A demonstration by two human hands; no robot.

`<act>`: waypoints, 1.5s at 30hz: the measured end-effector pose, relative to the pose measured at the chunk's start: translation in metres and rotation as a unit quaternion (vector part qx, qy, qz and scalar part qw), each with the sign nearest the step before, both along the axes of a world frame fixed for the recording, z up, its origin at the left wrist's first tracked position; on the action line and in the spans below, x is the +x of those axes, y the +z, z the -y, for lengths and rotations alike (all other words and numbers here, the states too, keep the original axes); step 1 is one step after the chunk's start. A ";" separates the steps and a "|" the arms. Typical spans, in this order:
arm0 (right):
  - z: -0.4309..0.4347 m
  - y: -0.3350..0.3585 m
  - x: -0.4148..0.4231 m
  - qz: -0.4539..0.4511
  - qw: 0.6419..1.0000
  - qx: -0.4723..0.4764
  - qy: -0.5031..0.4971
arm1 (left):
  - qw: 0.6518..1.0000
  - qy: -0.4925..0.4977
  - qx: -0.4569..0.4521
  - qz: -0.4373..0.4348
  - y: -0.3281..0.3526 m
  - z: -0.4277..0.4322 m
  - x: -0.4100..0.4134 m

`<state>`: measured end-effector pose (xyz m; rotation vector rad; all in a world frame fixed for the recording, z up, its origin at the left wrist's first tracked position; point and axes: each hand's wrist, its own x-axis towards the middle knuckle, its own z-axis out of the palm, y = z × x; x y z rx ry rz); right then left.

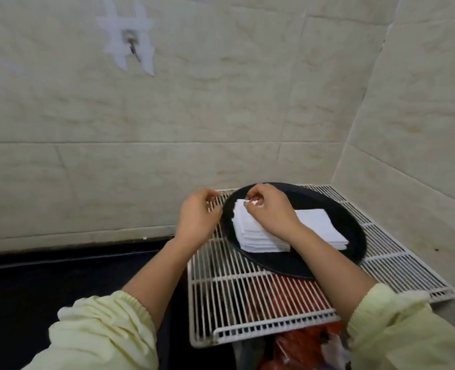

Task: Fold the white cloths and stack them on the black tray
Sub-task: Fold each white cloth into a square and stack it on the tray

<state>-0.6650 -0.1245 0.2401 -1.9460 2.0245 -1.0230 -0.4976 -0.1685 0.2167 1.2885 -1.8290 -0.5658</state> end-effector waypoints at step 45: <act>0.058 -0.154 1.011 -0.178 0.840 0.185 0.478 | 0.843 0.472 0.232 0.113 -0.136 -0.107 0.980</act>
